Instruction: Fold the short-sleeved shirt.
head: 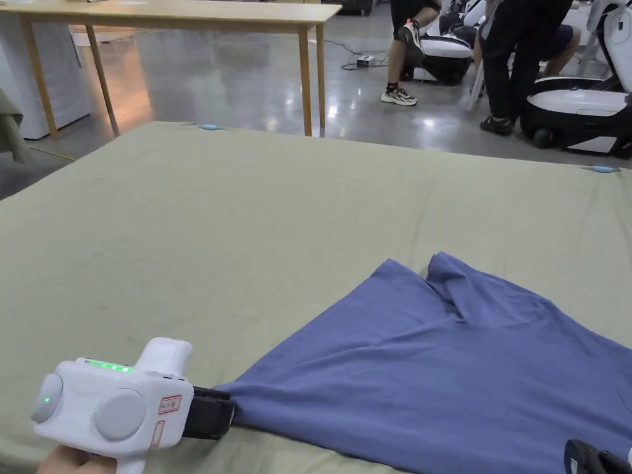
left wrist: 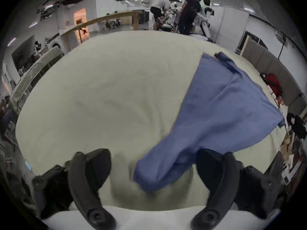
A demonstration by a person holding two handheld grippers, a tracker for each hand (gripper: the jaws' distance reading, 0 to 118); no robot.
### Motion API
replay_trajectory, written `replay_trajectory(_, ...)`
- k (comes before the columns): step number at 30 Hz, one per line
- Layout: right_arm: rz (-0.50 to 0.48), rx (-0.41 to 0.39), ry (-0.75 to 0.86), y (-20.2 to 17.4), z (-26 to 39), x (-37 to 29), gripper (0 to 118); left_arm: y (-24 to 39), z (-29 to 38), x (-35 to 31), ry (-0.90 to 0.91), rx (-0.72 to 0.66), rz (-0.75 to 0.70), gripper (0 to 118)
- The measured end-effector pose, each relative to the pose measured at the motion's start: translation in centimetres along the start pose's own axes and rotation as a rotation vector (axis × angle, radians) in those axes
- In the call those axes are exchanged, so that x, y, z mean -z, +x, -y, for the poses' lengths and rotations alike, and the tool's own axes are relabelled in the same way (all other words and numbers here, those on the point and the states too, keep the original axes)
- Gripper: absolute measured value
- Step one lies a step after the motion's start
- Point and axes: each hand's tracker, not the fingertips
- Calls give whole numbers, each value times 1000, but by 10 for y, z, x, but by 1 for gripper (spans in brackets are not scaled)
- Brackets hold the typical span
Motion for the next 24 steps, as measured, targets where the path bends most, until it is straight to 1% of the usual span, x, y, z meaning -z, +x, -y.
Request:
replay_trajectory(1, 1, 1, -6, 0, 1, 1, 1, 5, 0, -1, 8, 10, -14, 83)
replay_trajectory(3, 1, 4, -17, 0, 3, 3, 1, 12, 1, -5, 24, 51, 11, 39)
replay_trajectory(4, -1, 8, -23, 1, 4, 5, 1, 12, 0, -6, 26, 56, 33, 14)
replay_trajectory(5, -2, 14, -29, 2, 4, 6, 1, 15, 0, -8, 36, 54, 44, 8)
replay_trajectory(7, -5, 24, -39, 4, 5, 9, 1, 21, 0, -10, 50, 117, -2, 7)
replay_trajectory(8, -6, 26, -41, 6, 4, 10, 1, 22, 0, -11, 50, 121, 1, 6)
replay_trajectory(11, 1, 29, -42, 13, 0, 14, 1, 21, -2, -13, 47, 99, 15, 6)
replay_trajectory(15, 6, 19, -51, 34, -24, 40, 1, 20, -3, -16, 55, 85, 24, 6)
replay_trajectory(20, 2, -23, -69, 70, -84, 107, 1, 26, -6, -23, 68, 43, 53, 6)
replay_trajectory(24, -20, -44, -166, 99, -127, 180, 1, 30, -10, -26, 70, 35, 57, 6)
